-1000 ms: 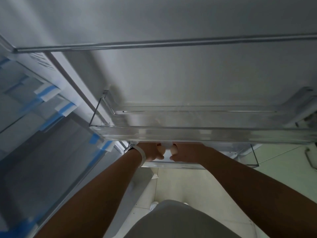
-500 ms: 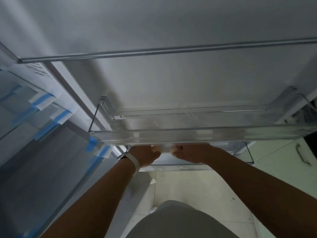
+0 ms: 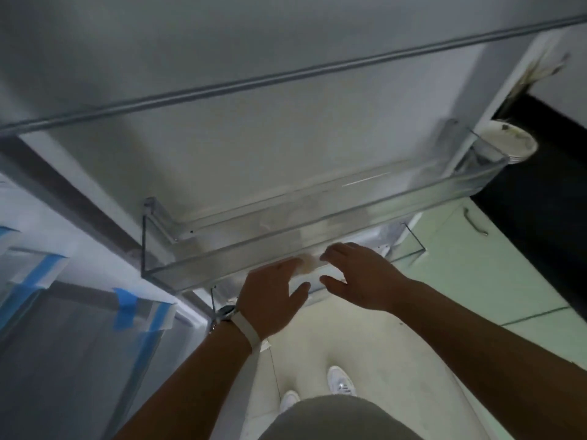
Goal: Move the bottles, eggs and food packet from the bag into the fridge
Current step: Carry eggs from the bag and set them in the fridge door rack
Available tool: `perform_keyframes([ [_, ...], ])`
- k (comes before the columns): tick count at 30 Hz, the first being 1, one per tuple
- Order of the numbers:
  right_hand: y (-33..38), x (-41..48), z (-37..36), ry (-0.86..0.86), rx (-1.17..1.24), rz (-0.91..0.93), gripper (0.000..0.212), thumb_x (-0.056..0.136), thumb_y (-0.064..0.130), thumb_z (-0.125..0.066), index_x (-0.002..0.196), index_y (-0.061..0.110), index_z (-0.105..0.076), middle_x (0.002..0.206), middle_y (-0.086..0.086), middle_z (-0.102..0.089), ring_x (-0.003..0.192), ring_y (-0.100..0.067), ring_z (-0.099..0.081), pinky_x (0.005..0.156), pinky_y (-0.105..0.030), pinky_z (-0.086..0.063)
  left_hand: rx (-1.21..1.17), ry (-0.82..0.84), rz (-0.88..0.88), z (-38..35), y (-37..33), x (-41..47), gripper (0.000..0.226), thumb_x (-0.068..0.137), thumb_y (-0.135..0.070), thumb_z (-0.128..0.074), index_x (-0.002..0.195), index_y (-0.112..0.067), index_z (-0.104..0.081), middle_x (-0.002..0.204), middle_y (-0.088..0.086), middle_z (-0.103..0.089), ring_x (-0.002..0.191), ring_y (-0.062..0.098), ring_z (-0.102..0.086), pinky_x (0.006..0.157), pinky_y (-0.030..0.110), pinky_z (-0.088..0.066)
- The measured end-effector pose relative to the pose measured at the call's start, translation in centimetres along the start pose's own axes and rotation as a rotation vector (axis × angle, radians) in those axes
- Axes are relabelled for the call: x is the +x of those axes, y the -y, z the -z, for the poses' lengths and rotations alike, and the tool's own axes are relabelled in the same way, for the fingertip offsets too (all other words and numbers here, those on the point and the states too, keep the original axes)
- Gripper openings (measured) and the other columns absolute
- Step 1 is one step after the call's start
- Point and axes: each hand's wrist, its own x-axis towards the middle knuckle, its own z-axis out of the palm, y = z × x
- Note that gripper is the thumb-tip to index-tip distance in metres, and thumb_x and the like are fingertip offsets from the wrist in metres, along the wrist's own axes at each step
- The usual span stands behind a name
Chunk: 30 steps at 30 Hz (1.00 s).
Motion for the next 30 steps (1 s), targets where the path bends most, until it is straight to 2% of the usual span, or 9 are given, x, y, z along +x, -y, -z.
perform_keyframes([
  [3, 0.6, -2.1, -0.3, -0.062, -0.032, -0.085, 0.048, 0.091, 0.047, -0.049, 0.121, 0.012, -0.062, 0.119, -0.007, -0.063, 0.106, -0.026, -0.061, 0.083, -0.041, -0.053, -0.076, 0.072, -0.062, -1.3, 0.0, 0.3, 0.051, 0.088, -0.048, -0.050, 0.125, -0.016, -0.065, 0.126, 0.003, -0.067, 0.115, 0.022, -0.063, 0.098, 0.039, -0.051],
  [6, 1.4, -4.6, -1.0, -0.090, -0.051, -0.182, 0.050, 0.091, 0.049, -0.048, 0.123, 0.013, -0.061, 0.126, -0.009, -0.062, 0.113, -0.027, -0.059, 0.088, -0.042, -0.052, -0.055, 0.111, -0.148, -2.6, -0.5, 0.1, 0.050, 0.088, -0.048, -0.050, 0.125, -0.016, -0.064, 0.132, 0.007, -0.063, 0.125, 0.025, -0.056, 0.101, 0.043, -0.049],
  [11, 2.4, -9.1, -1.4, -0.078, -0.075, -0.369, 0.054, 0.091, 0.052, -0.044, 0.129, 0.017, -0.057, 0.135, -0.007, -0.057, 0.123, -0.026, -0.054, 0.097, -0.042, -0.047, -0.083, 0.169, -0.294, -3.6, -3.0, -0.1, 0.051, 0.089, -0.046, -0.049, 0.126, -0.014, -0.064, 0.128, 0.009, -0.065, 0.117, 0.026, -0.062, 0.095, 0.044, -0.053],
  [19, 3.5, -19.0, -0.6, -0.158, -0.110, -0.681, 0.060, 0.090, 0.058, -0.033, 0.134, 0.023, -0.052, 0.139, -0.001, -0.053, 0.131, -0.022, -0.045, 0.104, -0.040, -0.040, -0.027, 0.264, -0.516, -5.6, -10.1, -0.9, 0.051, 0.088, -0.046, -0.045, 0.129, -0.019, -0.062, 0.131, 0.005, -0.064, 0.122, 0.026, -0.058, 0.098, 0.046, -0.050],
  [25, 5.3, -28.0, -1.4, -0.247, -0.183, -0.857, 0.056, 0.089, 0.055, -0.036, 0.126, 0.021, -0.060, 0.130, -0.002, -0.061, 0.121, -0.026, -0.056, 0.097, -0.041, -0.047, 0.042, 0.251, -0.701, -7.3, -16.8, -3.4, 0.048, 0.087, -0.045, -0.046, 0.123, -0.019, -0.065, 0.125, 0.005, -0.066, 0.116, 0.029, -0.061, 0.093, 0.045, -0.050],
  [30, 7.8, -37.6, -2.4, -0.284, -0.148, -1.020, 0.058, 0.090, 0.057, -0.032, 0.130, 0.022, -0.057, 0.134, -0.002, -0.057, 0.126, -0.026, -0.052, 0.101, -0.042, -0.044, 0.060, 0.283, -0.841, -9.0, -24.1, -7.9, 0.048, 0.088, -0.047, -0.043, 0.122, -0.022, -0.065, 0.127, 0.003, -0.064, 0.118, 0.028, -0.059, 0.096, 0.046, -0.049],
])
